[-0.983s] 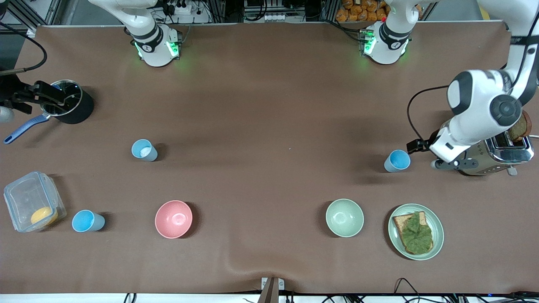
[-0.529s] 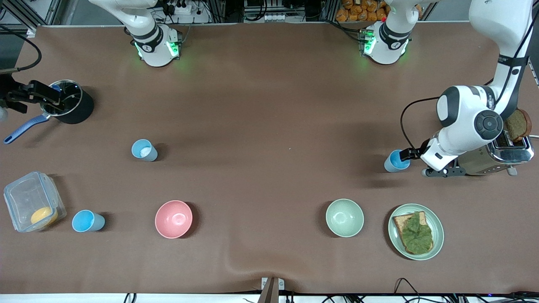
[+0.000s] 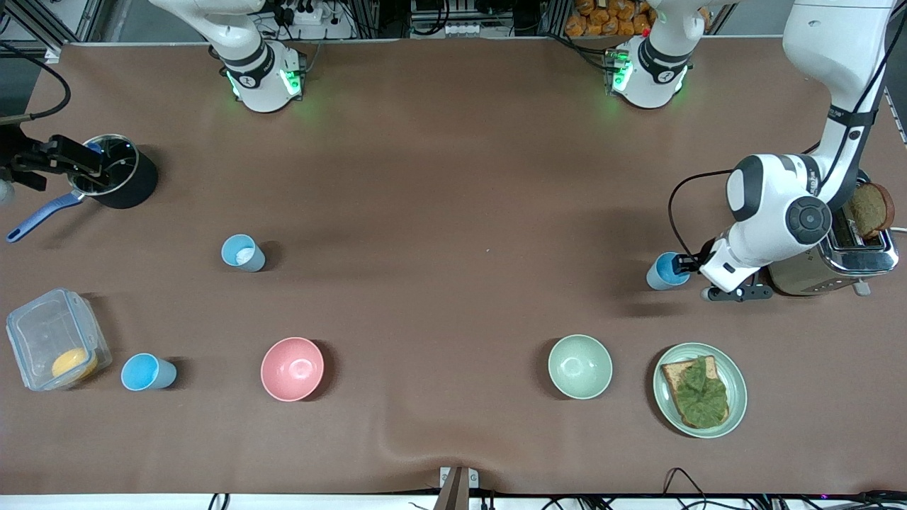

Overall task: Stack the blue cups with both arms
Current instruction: 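Grasp the blue cup with the left gripper while the right gripper reaches another cup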

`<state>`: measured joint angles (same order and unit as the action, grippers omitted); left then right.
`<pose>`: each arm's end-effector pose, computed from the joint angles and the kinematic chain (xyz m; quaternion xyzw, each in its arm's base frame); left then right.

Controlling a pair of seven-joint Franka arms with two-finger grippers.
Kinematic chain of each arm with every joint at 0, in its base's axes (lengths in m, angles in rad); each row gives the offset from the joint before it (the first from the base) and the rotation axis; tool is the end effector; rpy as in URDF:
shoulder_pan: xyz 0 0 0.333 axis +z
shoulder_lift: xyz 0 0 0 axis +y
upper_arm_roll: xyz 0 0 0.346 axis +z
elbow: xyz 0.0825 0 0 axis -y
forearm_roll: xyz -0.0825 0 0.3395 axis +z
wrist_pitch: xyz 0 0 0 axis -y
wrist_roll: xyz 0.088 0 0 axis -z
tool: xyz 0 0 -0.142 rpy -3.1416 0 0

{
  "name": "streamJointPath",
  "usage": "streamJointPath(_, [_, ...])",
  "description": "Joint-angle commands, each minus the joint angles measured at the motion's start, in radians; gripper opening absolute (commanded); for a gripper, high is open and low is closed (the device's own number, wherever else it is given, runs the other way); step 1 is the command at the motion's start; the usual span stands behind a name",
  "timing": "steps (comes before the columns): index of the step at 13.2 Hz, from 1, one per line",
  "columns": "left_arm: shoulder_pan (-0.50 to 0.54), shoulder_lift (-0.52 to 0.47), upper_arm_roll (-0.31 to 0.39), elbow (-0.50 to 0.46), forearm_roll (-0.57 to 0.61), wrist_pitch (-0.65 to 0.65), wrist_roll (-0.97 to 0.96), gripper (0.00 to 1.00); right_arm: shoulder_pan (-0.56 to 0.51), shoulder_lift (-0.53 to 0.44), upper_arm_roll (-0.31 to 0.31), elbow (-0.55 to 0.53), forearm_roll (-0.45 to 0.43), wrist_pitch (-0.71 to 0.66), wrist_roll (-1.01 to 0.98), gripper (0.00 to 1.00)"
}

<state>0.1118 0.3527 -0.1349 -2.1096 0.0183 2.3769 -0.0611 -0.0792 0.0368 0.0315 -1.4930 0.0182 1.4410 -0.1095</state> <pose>0.5501 -0.0105 0.2696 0.9989 0.0153 -0.0417 0.0156 0.5056 -0.0217 0.6229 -0.9985 -0.0317 0.0435 0.0131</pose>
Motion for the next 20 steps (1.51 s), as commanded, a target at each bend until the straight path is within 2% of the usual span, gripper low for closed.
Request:
streamJointPath(1, [0.006,0.009,-0.009,-0.004,0.023,0.018,-0.037,0.05,-0.011,0.008,0.013,0.013,-0.011,-0.008,-0.003,1.00])
streamJointPath(2, [0.005,0.014,-0.009,-0.001,0.025,0.018,-0.040,0.00,-0.010,0.011,0.015,0.005,-0.011,-0.004,-0.001,1.00])
streamJointPath(6, [-0.001,0.022,-0.009,0.005,0.023,0.018,-0.049,0.00,0.010,-0.011,0.018,-0.209,-0.009,0.171,0.004,1.00])
streamJointPath(14, [0.000,-0.072,-0.035,0.008,0.022,0.004,-0.049,0.00,0.041,-0.008,0.018,-0.647,-0.011,0.640,0.031,1.00])
streamJointPath(17, [0.000,-0.115,-0.089,0.020,0.012,-0.017,-0.104,0.00,0.041,0.005,0.018,-0.710,-0.012,0.703,0.031,1.00])
streamJointPath(20, [0.000,-0.123,-0.167,0.112,0.012,-0.157,-0.176,0.00,0.039,0.046,0.016,-0.739,-0.012,0.757,0.031,1.00])
